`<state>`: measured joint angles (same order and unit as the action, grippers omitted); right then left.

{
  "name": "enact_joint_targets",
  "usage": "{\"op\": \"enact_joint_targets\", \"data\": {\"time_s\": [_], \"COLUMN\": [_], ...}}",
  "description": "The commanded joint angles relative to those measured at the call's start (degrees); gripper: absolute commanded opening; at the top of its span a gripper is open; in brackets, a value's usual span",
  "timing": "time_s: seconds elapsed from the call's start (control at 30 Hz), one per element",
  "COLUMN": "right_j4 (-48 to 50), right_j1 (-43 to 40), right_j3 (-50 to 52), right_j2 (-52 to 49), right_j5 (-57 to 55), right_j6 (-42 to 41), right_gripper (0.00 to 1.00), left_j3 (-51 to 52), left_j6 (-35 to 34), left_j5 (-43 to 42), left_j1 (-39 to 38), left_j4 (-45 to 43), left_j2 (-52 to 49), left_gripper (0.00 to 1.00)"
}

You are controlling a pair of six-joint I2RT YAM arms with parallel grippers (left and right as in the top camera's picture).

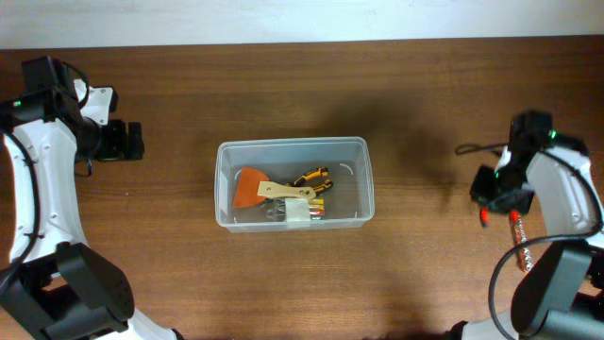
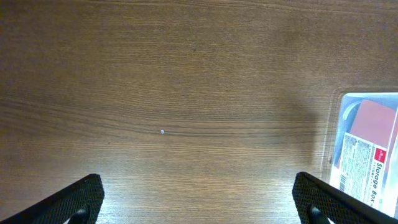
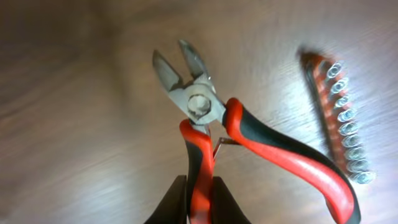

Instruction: Pack container

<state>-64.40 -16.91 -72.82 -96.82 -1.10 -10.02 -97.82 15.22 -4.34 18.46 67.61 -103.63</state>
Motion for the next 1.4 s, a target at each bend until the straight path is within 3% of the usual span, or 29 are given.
{"op": "enact_joint_targets", "data": {"time_s": [0.0,0.27,0.53,0.7,0.87,0.93,1.0,1.07,1.1,1.2,1.37], "right_j4": [-3.26,-8.39,-3.78,-1.7,-1.55,-1.57,-1.84,-1.77,-1.75,-2.67,-4.28], "right_j1": [4.46,21.0,38.73,41.81,38.03,34.99,31.23,27.63,25.73,21.75,18.99], "right_j3": [-8.85,-25.05,-26.36,-26.36,-26.36,-26.36,-26.36,-26.36,-26.36,-26.34,-25.46], "right_j2": [-0.2,-0.2,-0.44,-0.42,-0.44,-0.44,-0.44,-0.61,-0.83,-2.01,-5.29], "right_j5": [-0.59,3.56,3.39,1.92,-3.06,-3.45,-3.45,-3.32,-2.12,5.01,6.69], "right_j6": [4.57,14.34,11.89,10.97,9.14,9.97,12.09,12.72,12.76,17.59,32.2], "right_gripper": [0.11,0.15,0.16,0.17,0.25,0.45,0.56,0.79,0.84,0.99,0.99], "left_j3": [0.28,0.28,0.28,0.28,0.28,0.28,0.28,0.28,0.28,0.28,0.28], "left_j6": [-0.59,-0.59,-0.59,-0.59,-0.59,-0.59,-0.59,-0.59,-0.59,-0.59,-0.59], "left_j5": [-0.81,-0.81,-0.81,-0.81,-0.81,-0.81,-0.81,-0.81,-0.81,-0.81,-0.81], "left_j1": [0.46,0.46,0.46,0.46,0.46,0.46,0.46,0.46,0.46,0.46,0.46], "left_j4": [-0.11,-0.11,-0.11,-0.11,-0.11,-0.09,-0.11,-0.11,-0.11,-0.11,-0.11], "left_j2": [-0.5,-0.5,-0.5,-0.5,-0.5,-0.5,-0.5,-0.5,-0.5,-0.5,-0.5], "left_gripper": [0.99,0.99,0.99,0.99,0.99,0.99,0.99,0.99,0.99,0.99,0.99]}}
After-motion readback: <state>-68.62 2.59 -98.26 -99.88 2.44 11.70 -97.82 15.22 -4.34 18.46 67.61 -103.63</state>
